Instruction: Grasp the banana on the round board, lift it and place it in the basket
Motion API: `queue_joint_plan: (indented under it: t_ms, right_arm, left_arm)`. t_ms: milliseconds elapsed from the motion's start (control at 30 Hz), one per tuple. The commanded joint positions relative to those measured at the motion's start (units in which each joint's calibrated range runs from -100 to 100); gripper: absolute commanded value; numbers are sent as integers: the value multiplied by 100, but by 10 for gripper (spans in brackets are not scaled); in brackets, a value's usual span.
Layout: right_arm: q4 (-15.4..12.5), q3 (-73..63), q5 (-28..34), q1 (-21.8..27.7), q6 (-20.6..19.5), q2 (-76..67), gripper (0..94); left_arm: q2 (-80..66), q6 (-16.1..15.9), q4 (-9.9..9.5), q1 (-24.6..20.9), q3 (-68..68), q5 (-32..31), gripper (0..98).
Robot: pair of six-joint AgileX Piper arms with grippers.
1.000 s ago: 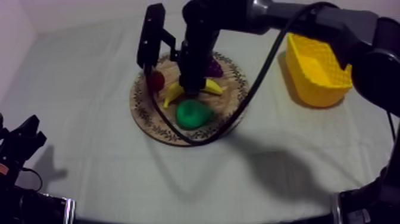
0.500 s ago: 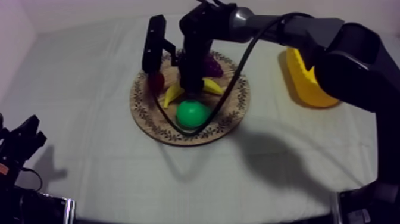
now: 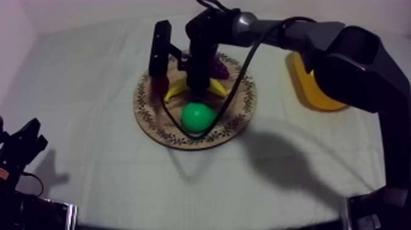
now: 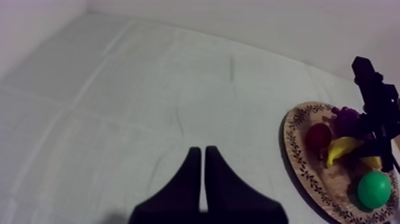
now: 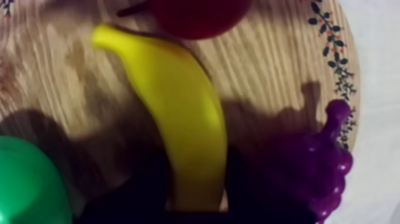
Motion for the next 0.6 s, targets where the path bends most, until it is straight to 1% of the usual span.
queue_joint_plan:
  t_ms: [0,167,367,567]
  right_arm:
    - [-19,9,0,-6,11,-66,168]
    - [-63,189,43,-7,27,-531,147]
    - [-75,632,108,71,17,-1679,145]
    - [-13,1154,-73,336,-216,-3036,145]
  left_arm:
    - [0,0,0,-1,-4,0,0]
    - [0,0,0,-1,-4,0,0]
    - [0,0,0,-1,-4,0,0]
    - [0,0,0,-1,-4,0,0]
